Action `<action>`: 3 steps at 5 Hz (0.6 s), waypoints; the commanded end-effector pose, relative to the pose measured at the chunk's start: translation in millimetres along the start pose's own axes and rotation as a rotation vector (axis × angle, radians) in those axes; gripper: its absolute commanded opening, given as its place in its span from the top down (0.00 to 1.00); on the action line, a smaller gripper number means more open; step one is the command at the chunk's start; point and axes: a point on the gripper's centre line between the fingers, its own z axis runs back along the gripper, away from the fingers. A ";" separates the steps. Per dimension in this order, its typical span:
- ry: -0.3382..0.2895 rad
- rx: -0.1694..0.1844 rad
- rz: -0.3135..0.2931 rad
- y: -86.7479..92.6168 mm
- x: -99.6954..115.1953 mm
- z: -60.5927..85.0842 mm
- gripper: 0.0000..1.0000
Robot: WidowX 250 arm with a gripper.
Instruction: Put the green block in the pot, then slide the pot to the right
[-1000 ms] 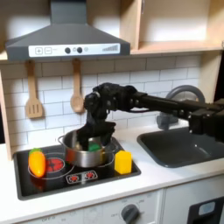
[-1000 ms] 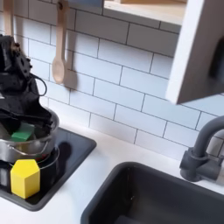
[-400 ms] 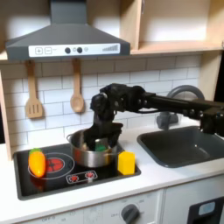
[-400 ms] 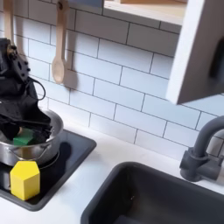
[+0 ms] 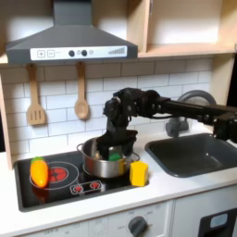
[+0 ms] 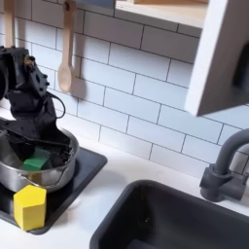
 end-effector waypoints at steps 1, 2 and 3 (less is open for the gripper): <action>0.087 0.058 -0.057 -11.5 -1.5 3.1 0.00; 0.094 0.034 -0.060 -19.4 2.2 12.2 0.00; 0.095 0.045 -0.057 -17.6 2.6 14.7 0.00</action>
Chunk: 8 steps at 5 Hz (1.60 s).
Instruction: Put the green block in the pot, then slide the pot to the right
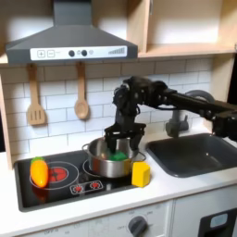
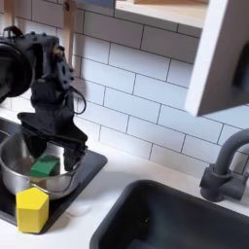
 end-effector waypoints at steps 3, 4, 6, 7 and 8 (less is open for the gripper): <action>0.007 -0.001 0.010 -1.0 -5.3 0.9 0.00; 0.016 -0.009 0.001 -6.1 -8.1 -4.4 0.00; 0.014 -0.004 0.011 -4.1 -9.8 -4.2 0.00; -0.013 0.033 0.021 1.5 -9.8 2.7 0.00; -0.024 0.021 0.009 -5.7 -8.7 6.6 0.00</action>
